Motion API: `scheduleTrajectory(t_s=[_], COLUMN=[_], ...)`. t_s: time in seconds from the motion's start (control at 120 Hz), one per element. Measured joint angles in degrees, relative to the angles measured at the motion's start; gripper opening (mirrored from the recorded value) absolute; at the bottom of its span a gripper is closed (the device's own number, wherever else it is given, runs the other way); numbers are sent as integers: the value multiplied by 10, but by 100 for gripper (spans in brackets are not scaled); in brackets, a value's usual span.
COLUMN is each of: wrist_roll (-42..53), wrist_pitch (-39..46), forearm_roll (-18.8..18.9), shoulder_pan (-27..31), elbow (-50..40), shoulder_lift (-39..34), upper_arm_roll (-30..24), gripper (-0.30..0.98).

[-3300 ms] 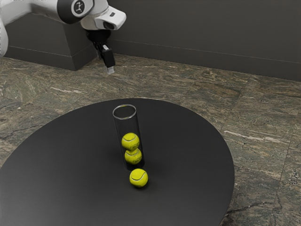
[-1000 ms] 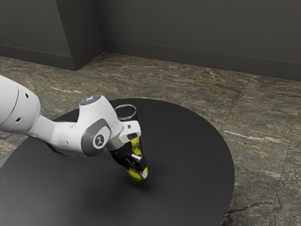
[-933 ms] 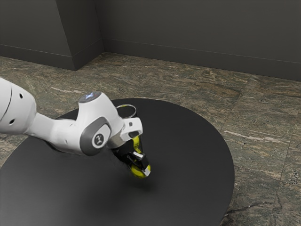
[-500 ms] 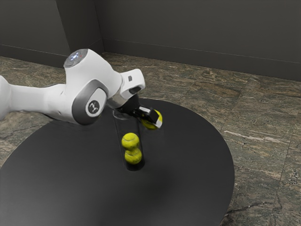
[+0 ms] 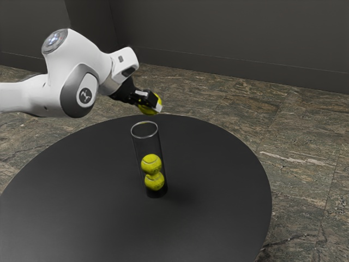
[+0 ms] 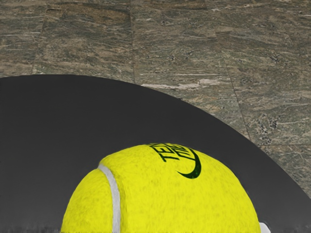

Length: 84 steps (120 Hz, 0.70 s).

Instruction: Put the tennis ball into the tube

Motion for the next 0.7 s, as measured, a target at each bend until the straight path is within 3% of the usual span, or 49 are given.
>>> scheduleTrajectory(t_s=[0.25, 0.367, 0.525, 0.7], wrist_roll=[4, 11, 22, 31], wrist_pitch=[-14, -19, -23, -101], forearm_roll=[0, -5, -9, 39], shoulder_pan=[26, 27, 27, 30], elbow=[-8, -8, -5, 59], shoulder_lift=[11, 18, 19, 11], upper_arm_roll=[-3, -3, -3, 1], gripper=[26, 44, 57, 64])
